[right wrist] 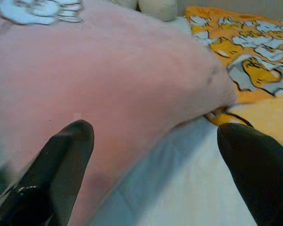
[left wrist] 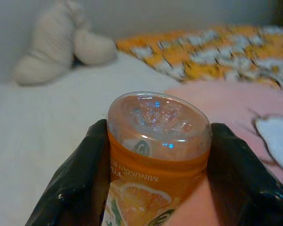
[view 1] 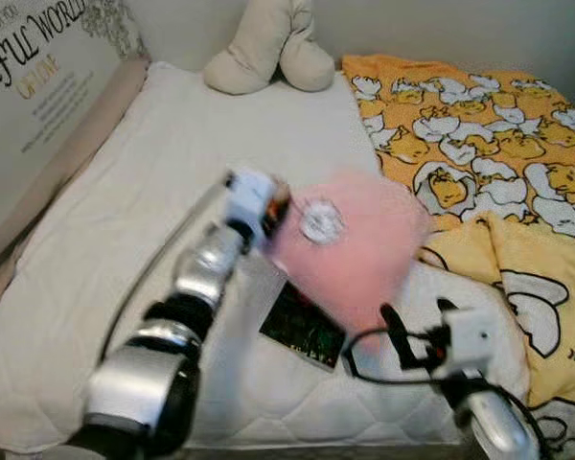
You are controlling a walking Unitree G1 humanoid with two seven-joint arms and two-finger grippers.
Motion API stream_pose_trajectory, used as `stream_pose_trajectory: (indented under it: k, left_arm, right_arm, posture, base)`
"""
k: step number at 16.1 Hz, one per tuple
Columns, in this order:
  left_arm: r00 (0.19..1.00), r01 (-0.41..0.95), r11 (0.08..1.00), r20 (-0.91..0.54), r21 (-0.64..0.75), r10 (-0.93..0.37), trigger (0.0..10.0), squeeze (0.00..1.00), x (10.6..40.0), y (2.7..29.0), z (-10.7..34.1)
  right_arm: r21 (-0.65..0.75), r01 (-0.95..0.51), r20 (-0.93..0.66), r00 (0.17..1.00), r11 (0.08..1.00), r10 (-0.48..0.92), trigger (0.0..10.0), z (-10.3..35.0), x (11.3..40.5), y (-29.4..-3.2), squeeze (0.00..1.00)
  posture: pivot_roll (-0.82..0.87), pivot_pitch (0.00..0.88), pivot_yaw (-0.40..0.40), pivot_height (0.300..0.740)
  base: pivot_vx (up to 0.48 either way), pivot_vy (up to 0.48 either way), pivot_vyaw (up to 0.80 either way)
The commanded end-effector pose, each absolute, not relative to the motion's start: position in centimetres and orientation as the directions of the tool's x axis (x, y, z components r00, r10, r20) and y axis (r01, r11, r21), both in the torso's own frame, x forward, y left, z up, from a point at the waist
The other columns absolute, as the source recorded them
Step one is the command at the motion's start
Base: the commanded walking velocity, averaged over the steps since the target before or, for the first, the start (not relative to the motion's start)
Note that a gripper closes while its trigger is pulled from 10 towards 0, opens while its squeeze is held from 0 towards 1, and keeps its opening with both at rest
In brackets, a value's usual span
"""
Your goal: Clean up the room
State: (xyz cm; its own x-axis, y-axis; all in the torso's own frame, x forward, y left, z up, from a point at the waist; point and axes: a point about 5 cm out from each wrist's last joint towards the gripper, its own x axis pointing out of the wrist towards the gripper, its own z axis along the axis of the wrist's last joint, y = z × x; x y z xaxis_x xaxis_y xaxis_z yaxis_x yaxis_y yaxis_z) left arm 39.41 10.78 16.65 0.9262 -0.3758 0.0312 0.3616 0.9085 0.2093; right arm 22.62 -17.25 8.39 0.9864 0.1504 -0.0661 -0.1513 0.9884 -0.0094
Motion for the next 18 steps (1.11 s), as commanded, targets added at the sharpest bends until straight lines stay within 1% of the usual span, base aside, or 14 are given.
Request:
stream_pose_trajectory:
  k: [1,3,5,9,10,11,12,14,18]
  left_arm:
    - [0.905,0.347,0.907,0.169,0.239,-0.39,0.0,0.0,39.9,11.3,20.2]
    - [0.903,0.359,0.902,0.156,0.241,-0.401,0.0,0.0,39.7,11.8,19.9]
    - [0.899,0.406,0.887,0.081,0.219,-0.431,0.0,0.0,39.0,10.7,17.3]
    - [0.866,0.5,0.854,-0.064,0.14,-0.496,0.0,0.0,37.2,7.8,12.9]
    - [0.857,0.514,0.846,-0.092,0.137,-0.506,0.0,0.0,36.9,7.4,12.2]
    - [0.861,0.505,0.853,-0.153,0.131,-0.486,2.4,0.0,36.2,6.7,10.5]
    - [0.863,0.497,0.855,-0.184,0.146,-0.47,10.0,1.0,36.0,6.7,9.8]
    - [0.867,0.483,0.861,-0.225,0.157,-0.445,10.0,1.0,35.8,7.0,8.9]
    - [0.9,0.4,0.887,-0.283,0.23,-0.332,10.0,1.0,36.2,9.1,8.4]
  right_arm:
    - [0.026,-0.138,-0.032,0.99,0.99,0.139,10.0,8.7,23.6,-17.0,0.0]
    - [0.023,-0.151,-0.016,0.988,0.988,0.152,10.0,8.8,24.5,-16.6,0.0]
    - [0.01,-0.187,-0.034,0.982,0.982,0.187,10.0,8.1,24.9,-16.1,0.0]
    - [-0.005,-0.197,-0.05,0.979,0.98,0.196,10.0,7.7,24.8,-16.6,0.0]
    - [-0.01,-0.202,-0.057,0.978,0.979,0.201,10.0,7.6,24.6,-16.6,0.0]
    - [-0.018,-0.215,-0.074,0.974,0.976,0.213,10.0,7.2,24.3,-16.7,0.0]
    - [-0.024,-0.219,-0.082,0.973,0.975,0.217,10.0,7.1,24.1,-16.9,0.0]
    - [-0.027,-0.223,-0.093,0.971,0.974,0.219,10.0,7.0,23.9,-17.0,0.0]
    - [-0.048,-0.24,-0.115,0.965,0.969,0.234,10.0,6.6,23.6,-17.1,0.0]
  posture:
    - [0.06,0.0,0.032,0.74]
    - [0.09,0.0,0.028,0.74]
    - [0.11,0.0,0.021,0.74]
    - [0.08,0.0,0.014,0.74]
    - [0.08,0.0,0.013,0.74]
    - [0.07,0.0,0.013,0.74]
    - [0.06,0.0,0.013,0.74]
    - [0.05,0.0,0.01,0.74]
    - [0.05,0.0,0.001,0.74]
  base:
    - [0.0,0.0,0.0]
    - [0.0,0.0,0.0]
    - [0.0,0.0,0.0]
    - [0.0,0.0,0.0]
    - [0.0,0.0,0.0]
    - [0.0,0.0,0.0]
    - [0.0,0.0,0.0]
    - [0.0,0.0,0.0]
    - [0.0,0.0,0.0]
